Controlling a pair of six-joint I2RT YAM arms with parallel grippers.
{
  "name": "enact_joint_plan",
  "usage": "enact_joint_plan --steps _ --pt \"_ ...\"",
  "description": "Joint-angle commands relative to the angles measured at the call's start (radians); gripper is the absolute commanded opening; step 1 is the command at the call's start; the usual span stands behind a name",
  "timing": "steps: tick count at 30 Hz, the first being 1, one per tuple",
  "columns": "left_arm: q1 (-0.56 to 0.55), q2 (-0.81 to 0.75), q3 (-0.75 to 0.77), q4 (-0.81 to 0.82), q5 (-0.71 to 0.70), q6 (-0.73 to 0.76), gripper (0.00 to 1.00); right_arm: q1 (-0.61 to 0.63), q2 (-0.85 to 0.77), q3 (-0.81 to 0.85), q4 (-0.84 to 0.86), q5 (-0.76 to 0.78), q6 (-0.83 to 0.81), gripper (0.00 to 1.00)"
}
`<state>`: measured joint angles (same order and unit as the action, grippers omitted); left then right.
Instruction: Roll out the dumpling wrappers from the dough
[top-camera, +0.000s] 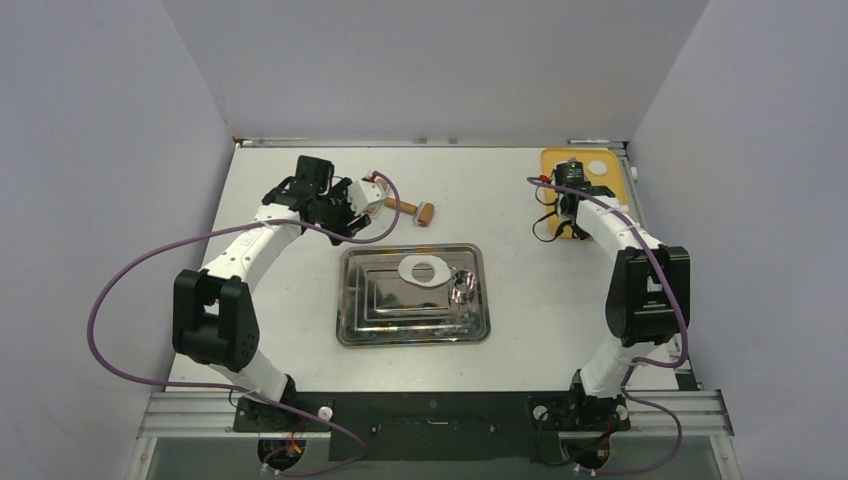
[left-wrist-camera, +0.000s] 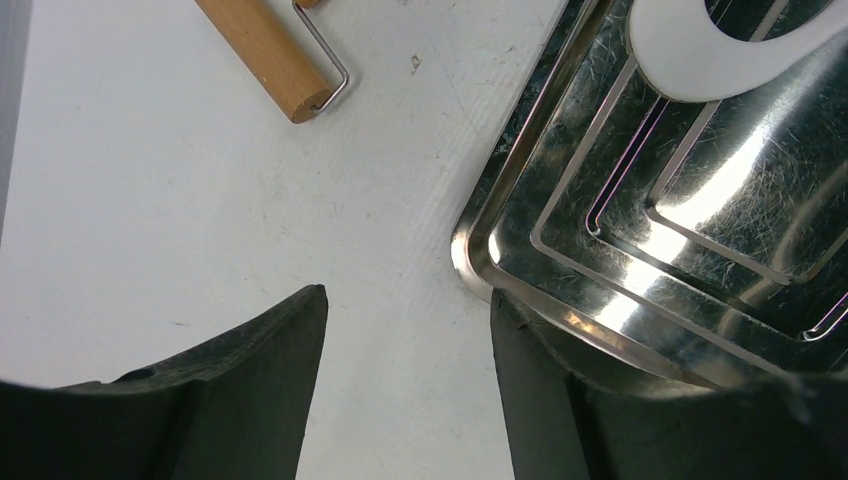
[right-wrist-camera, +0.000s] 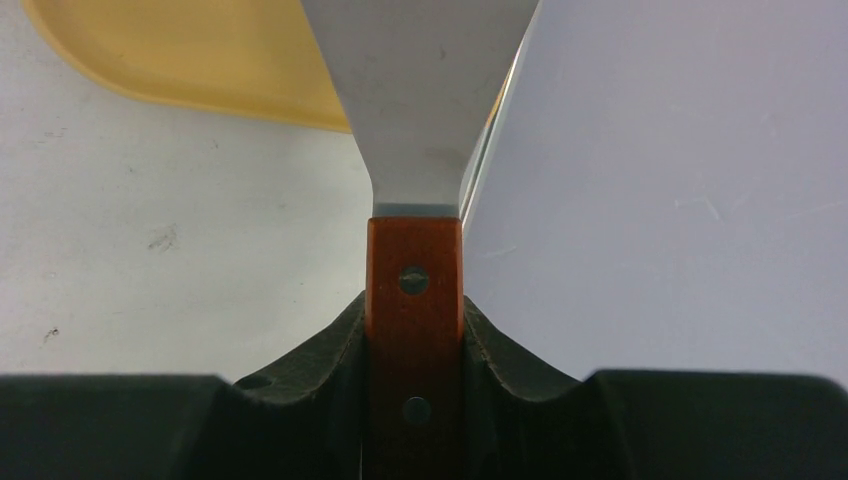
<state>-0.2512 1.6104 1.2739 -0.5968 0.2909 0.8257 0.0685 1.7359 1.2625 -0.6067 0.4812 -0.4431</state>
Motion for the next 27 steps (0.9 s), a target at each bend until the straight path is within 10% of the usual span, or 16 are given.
enact_joint_plan --steps 1,27 --pt "0.007 -0.006 0.021 -0.009 -0.004 -0.022 0.57 0.041 0.024 0.033 0.049 0.141 -0.045 0.08" --pt "0.010 -0.011 0.033 -0.051 0.026 0.012 0.58 0.132 0.078 -0.041 0.163 0.415 -0.224 0.08"
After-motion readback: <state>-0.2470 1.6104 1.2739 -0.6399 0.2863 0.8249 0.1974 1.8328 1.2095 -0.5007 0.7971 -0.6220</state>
